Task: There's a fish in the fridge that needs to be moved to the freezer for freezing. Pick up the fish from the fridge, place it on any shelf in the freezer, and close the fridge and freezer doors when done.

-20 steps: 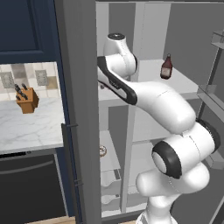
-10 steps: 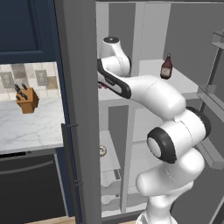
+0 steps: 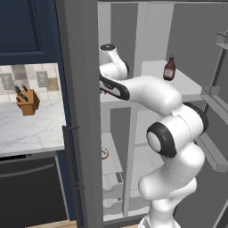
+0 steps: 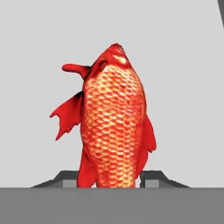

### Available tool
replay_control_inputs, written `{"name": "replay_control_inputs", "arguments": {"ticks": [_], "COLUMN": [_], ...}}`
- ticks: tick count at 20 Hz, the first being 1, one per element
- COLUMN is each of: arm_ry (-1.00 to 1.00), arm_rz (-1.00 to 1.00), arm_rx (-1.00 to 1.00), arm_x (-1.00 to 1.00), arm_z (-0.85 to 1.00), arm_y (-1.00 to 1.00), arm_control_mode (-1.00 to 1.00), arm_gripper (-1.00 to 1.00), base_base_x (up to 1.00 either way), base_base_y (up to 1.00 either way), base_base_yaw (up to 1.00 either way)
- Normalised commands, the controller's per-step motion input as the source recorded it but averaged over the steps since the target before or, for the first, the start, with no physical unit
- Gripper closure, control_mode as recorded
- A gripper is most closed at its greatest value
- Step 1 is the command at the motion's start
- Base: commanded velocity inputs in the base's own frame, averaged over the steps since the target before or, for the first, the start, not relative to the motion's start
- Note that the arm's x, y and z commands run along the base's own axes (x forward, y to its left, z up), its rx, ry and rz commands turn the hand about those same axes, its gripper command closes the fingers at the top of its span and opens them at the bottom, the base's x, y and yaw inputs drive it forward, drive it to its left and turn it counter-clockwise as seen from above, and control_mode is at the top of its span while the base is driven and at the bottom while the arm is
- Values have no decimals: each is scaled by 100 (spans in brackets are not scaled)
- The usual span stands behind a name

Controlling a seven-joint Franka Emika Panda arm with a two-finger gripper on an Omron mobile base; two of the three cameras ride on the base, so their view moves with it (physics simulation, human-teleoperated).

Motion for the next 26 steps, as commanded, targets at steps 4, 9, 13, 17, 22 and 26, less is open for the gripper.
{"name": "replay_control_inputs", "arguments": {"ticks": [4, 9, 13, 17, 22, 26], "arm_ry": [0, 0, 0, 0, -3, -10], "arm_rz": [-4, -1, 0, 0, 0, 0], "arm_rx": [0, 0, 0, 0, 0, 3], "arm_x": [0, 0, 0, 0, -23, -78], "arm_z": [-8, -6, 0, 0, 15, 30], "arm_y": [0, 0, 0, 0, 0, 0], "arm_control_mode": [-100, -100, -100, -100, -100, -100], "arm_gripper": [100, -100, -100, -100, -100, -100], "base_base_x": [0, 0, 0, 0, 0, 0], "base_base_y": [0, 0, 0, 0, 0, 0], "base_base_yaw": [0, 0, 0, 0, 0, 0]}}
